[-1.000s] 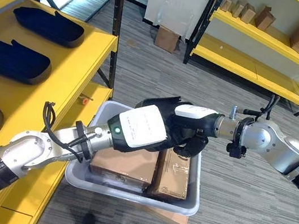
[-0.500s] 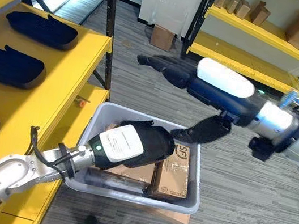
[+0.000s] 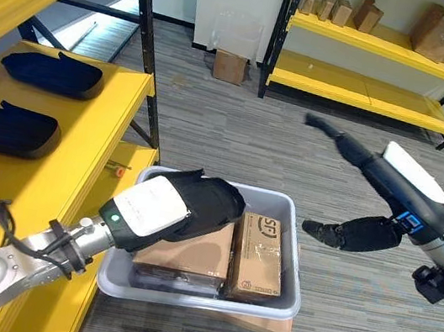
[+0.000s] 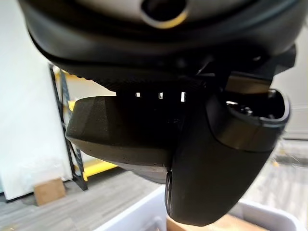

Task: Move parts from the plastic box to the shelf.

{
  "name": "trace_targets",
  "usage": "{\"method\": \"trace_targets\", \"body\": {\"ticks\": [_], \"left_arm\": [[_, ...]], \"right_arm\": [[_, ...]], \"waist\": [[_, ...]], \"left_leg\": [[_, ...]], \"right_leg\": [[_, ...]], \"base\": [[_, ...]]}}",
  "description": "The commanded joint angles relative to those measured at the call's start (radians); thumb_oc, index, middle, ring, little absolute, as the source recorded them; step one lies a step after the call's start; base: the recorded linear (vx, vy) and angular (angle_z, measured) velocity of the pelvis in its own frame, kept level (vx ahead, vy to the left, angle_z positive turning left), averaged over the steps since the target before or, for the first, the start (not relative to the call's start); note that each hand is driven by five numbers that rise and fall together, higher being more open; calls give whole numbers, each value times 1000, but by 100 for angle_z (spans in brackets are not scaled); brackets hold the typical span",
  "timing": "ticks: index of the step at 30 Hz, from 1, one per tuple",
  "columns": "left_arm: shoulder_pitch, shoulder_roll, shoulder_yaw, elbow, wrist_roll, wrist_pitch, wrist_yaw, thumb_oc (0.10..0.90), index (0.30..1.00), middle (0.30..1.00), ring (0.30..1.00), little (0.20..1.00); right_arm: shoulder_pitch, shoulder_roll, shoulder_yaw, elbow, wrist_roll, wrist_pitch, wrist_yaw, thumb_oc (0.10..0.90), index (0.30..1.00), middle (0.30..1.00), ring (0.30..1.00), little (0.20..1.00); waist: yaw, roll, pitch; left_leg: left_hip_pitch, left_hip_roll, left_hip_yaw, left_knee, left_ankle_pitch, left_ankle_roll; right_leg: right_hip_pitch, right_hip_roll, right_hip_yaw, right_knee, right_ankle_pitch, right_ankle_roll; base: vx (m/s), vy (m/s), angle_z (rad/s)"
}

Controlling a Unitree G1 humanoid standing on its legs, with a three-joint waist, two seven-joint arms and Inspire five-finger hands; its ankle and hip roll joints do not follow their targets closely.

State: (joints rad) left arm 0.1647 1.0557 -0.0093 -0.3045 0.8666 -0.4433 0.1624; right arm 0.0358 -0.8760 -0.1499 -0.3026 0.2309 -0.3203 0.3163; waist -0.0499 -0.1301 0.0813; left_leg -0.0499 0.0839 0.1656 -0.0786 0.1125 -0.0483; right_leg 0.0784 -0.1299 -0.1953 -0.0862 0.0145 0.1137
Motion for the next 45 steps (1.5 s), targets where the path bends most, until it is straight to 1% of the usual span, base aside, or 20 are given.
{"method": "trace_targets", "body": {"ticks": [1, 3, 9, 16, 19, 23, 26, 28, 29, 30, 32, 34, 35, 36, 37, 38, 39, 40, 42, 45], "left_arm": [[-66, -22, 151, -91, -139, 14, 100, 400, 300, 300, 300, 300], [-37, -61, 217, -125, -177, 18, 112, 400, 300, 300, 300, 300], [-9, -122, 280, -187, -240, 11, 119, 400, 300, 300, 300, 300], [34, -204, 333, -235, -297, 19, 135, 400, 300, 300, 300, 300], [60, -279, 353, -247, -331, 24, 155, 400, 300, 300, 300, 300], [82, -344, 382, -251, -360, 35, 215, 400, 300, 300, 300, 300], [88, -379, 389, -246, -364, 46, 249, 400, 300, 300, 300, 300], [79, -385, 386, -243, -364, 48, 262, 400, 300, 300, 300, 300], [54, -375, 369, -227, -340, 62, 273, 400, 300, 300, 300, 300], [50, -375, 367, -225, -338, 62, 275, 400, 300, 300, 300, 300], [13, -332, 345, -215, -298, 63, 271, 400, 300, 300, 300, 300], [14, -332, 351, -217, -290, 57, 277, 400, 300, 300, 300, 300], [11, -333, 355, -215, -290, 49, 285, 400, 300, 300, 300, 300], [11, -333, 355, -215, -290, 49, 285, 400, 300, 300, 300, 300], [-5, -330, 354, -212, -294, 49, 287, 400, 300, 300, 300, 300], [-5, -329, 351, -212, -294, 49, 286, 400, 300, 300, 300, 300], [-14, -328, 343, -212, -292, 50, 283, 400, 300, 300, 300, 300], [-13, -323, 342, -211, -286, 50, 281, 400, 300, 300, 300, 300], [-15, -310, 332, -207, -269, 50, 279, 400, 300, 300, 300, 300], [-13, -284, 334, -199, -247, 45, 267, 400, 300, 300, 300, 300]], "right_arm": [[-58, 3, -39, 13, -4, -42, -90, 900, 1000, 1000, 1000, 1000], [-56, 84, -33, 31, -42, -43, -129, 900, 1000, 1000, 1000, 1000], [-97, 208, 43, 60, -104, -44, -201, 900, 1000, 1000, 1000, 1000], [-147, 262, 123, 64, -133, -51, -240, 900, 1000, 1000, 1000, 1000], [-178, 281, 164, 51, -126, -53, -248, 900, 1000, 1000, 1000, 1000], [-348, 324, 298, 67, -141, -63, -307, 900, 1000, 1000, 1000, 1000], [-413, 339, 335, 74, -162, -65, -341, 900, 1000, 1000, 1000, 1000], [-423, 337, 340, 83, -171, -67, -355, 900, 1000, 1000, 1000, 1000], [-431, 323, 339, 80, -189, -68, -385, 900, 1000, 1000, 1000, 1000], [-432, 322, 338, 80, -190, -68, -386, 900, 1000, 1000, 1000, 1000], [-439, 297, 328, 78, -234, -66, -423, 900, 1000, 1000, 1000, 1000], [-436, 297, 322, 74, -237, -69, -427, 900, 1000, 1000, 1000, 1000], [-411, 293, 306, 69, -237, -76, -430, 900, 1000, 1000, 1000, 1000], [-410, 293, 305, 68, -237, -76, -430, 900, 1000, 1000, 1000, 1000], [-363, 287, 278, 54, -234, -78, -429, 900, 1000, 1000, 1000, 1000], [-356, 287, 275, 49, -233, -77, -428, 900, 1000, 1000, 1000, 1000], [-297, 283, 233, 45, -226, -76, -433, 900, 1000, 1000, 1000, 1000], [-269, 283, 212, 42, -225, -76, -436, 900, 1000, 1000, 1000, 1000], [-227, 283, 181, 34, -221, -77, -435, 900, 1000, 1000, 1000, 1000], [-103, 285, 82, 8, -216, -80, -428, 900, 1000, 1000, 1000, 1000]], "waist": [[1, 12, -87], [10, 32, -85], [35, 73, -79], [60, 109, -51], [75, 127, -29], [128, 168, 54], [161, 190, 89], [158, 197, 93], [151, 202, 98], [149, 204, 97], [128, 200, 93], [124, 197, 94], [109, 189, 89], [108, 190, 89], [77, 189, 71], [78, 191, 71], [40, 193, 59], [31, 198, 55], [23, 205, 52], [-13, 218, 31]], "left_leg": [[83, 23, -57, -9, -112, 1], [81, 24, -60, -9, -106, 0], [81, 28, -72, -7, -86, -7], [67, 46, -98, -6, -44, -26], [60, 57, -113, -6, -21, -35], [11, 77, -161, -3, 40, -62], [-43, 73, -194, -9, 85, -83], [-80, 66, -201, -9, 106, -92], [-114, 63, -146, -9, 120, -92], [-120, 62, -149, -9, 127, -89], [-85, 86, -8, 11, 90, -69], [-78, 93, -1, 60, 56, -70], [-47, 109, 16, 166, 5, -75], [-49, 110, 14, 170, 3, -75], [21, 150, 51, 213, -27, -97], [26, 152, 49, 211, -28, -98], [92, 202, 114, 224, -14, -116], [115, 211, 124, 220, -8, -125], [129, 209, 113, 211, -3, -133], [150, 191, 180, 98, -68, -118]], "right_leg": [[6, 13, 9, 64, -29, 40], [7, 16, 6, 67, -37, 33], [21, 25, -6, 66, -57, 13], [36, 52, -31, 55, -77, -18], [42, 69, -42, 48, -84, -34], [13, 92, -55, 42, -87, -59], [-18, 86, -89, 39, -81, -65], [-41, 80, -117, 44, -79, -66], [-66, 53, -176, 48, -78, -67], [-71, 52, -180, 48, -73, -66], [-101, 9, -247, 38, -51, -55], [-105, 0, -252, 36, -44, -54], [-117, -20, -279, 41, -31, -60], [-117, -19, -280, 41, -31, -60], [-118, -26, -308, 42, -42, -59], [-113, -24, -311, 43, -44, -59], [-118, -37, -356, 50, -40, -60], [-121, -41, -370, 54, -39, -58], [-120, -46, -387, 64, -36, -53], [-120, -84, -423, 94, -11, -25]], "base": [[-22, -44, 0], [-45, -71, 1], [-42, -68, 1], [-71, -81, 6], [-101, -112, 21], [-197, -106, 9], [-201, -72, 13], [-164, -19, 41], [-198, -3, 59], [-181, -22, 85], [-193, -41, 153], [-137, -26, 101], [-83, -7, 40], [-59, -4, 49], [30, 1, 77], [-3, 91, 111], [-41, 128, 97], [-41, 125, 96], [0, 122, 83], [20, 229, 83]]}}
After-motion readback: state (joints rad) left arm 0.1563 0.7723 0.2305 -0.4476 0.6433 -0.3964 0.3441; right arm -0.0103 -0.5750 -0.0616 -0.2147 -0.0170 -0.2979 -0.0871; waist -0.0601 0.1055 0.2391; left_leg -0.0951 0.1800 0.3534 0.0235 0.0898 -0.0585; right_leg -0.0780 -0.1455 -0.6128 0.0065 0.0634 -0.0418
